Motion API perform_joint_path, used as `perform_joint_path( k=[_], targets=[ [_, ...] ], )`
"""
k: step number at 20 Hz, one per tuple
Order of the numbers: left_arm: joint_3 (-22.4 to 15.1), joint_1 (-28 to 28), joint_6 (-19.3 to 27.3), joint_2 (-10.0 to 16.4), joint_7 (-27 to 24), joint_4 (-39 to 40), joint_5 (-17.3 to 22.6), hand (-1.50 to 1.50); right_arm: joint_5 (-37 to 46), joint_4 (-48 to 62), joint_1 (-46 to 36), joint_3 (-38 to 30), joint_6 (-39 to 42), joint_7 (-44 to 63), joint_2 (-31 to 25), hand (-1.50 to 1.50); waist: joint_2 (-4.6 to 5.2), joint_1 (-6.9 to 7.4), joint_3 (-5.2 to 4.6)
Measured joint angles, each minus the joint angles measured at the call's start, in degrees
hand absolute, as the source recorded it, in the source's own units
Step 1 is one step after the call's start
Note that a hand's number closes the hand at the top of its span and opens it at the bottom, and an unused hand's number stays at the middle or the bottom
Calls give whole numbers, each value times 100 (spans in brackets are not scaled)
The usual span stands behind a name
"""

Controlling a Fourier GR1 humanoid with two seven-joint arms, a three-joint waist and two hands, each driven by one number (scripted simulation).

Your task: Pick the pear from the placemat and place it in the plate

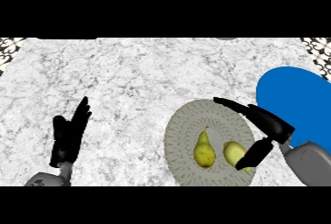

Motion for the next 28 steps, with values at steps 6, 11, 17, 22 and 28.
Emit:
perform_joint_path(
  k=[6,11,17,22,28],
  targets=[
    [92,25,-57,-135,-125,144,-101,0,271,100,-309,262,717,660,239,-150,1,-19,1],
    [244,73,-163,-211,-79,93,-243,0,735,280,-249,192,1001,814,631,-150,0,-31,4],
    [365,191,-310,-378,-66,-7,-475,0,1235,480,-330,-101,1419,912,1120,-150,0,-37,5],
    [509,112,-403,-539,105,-43,-660,0,1718,604,-173,-320,1607,682,1397,-150,0,-43,5],
    [674,93,-538,-697,232,-87,-850,0,2107,650,-87,-607,1849,711,1751,-150,-1,-45,5]
  ],
)
